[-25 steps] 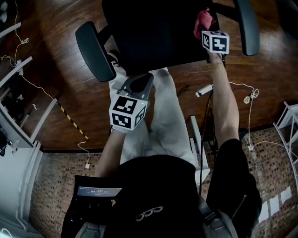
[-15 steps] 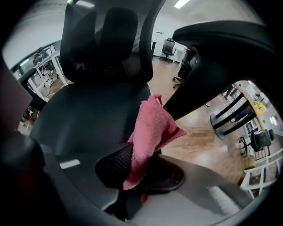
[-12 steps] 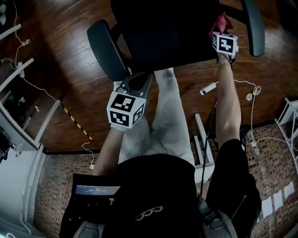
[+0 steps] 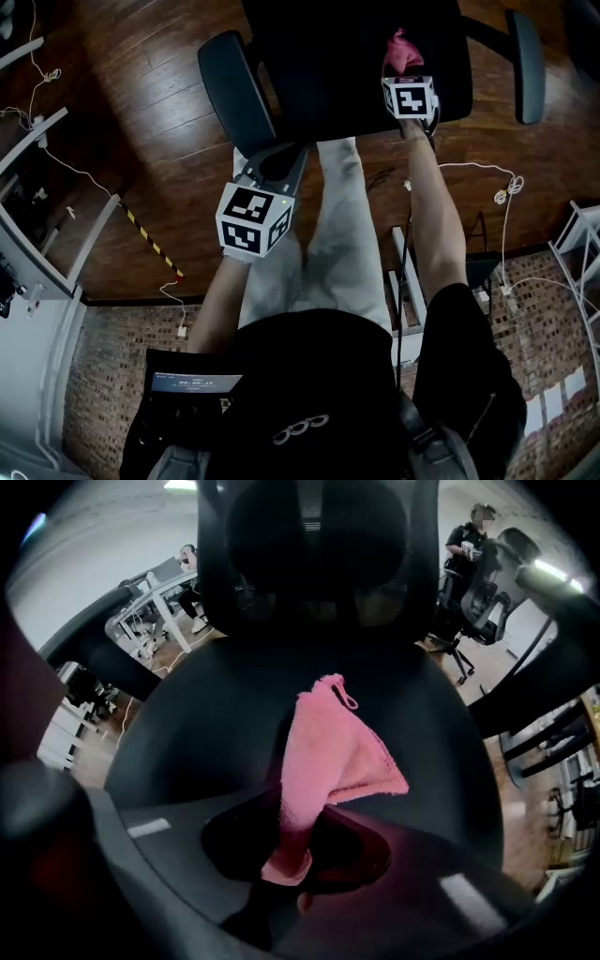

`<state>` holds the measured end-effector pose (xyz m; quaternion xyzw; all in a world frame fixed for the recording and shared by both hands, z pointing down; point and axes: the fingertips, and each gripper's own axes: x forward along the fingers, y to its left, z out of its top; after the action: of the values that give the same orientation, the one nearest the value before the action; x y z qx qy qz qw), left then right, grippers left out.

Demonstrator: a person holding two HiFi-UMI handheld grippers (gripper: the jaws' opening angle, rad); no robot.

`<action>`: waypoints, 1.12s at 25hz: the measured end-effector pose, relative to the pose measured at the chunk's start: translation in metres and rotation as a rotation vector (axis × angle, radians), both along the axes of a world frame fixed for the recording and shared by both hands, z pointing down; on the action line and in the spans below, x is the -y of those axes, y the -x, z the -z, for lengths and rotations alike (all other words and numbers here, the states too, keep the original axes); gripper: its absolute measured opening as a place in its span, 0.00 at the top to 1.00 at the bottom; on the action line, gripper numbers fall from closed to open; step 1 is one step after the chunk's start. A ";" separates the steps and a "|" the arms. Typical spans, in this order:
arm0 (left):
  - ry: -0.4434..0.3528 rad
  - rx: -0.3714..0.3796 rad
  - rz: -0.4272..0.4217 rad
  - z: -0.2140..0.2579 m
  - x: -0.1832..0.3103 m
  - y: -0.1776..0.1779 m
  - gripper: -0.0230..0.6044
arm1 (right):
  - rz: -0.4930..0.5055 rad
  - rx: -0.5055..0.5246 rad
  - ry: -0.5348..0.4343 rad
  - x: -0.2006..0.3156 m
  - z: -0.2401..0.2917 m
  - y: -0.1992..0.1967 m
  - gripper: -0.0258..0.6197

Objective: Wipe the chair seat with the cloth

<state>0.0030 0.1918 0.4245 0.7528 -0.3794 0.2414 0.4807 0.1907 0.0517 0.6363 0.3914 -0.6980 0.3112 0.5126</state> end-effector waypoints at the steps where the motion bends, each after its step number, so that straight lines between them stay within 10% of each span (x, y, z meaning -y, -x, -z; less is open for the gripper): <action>1: 0.000 0.000 0.006 0.000 -0.001 0.004 0.97 | 0.014 0.017 0.009 -0.007 0.000 0.015 0.86; 28: -0.028 0.020 0.072 0.015 -0.030 0.041 0.97 | 0.174 0.590 0.379 -0.129 0.053 0.236 0.86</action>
<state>-0.0381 0.2221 0.4093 0.7429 -0.4141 0.2261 0.4748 -0.0455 0.1805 0.5837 0.1217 -0.7764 0.4900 0.3771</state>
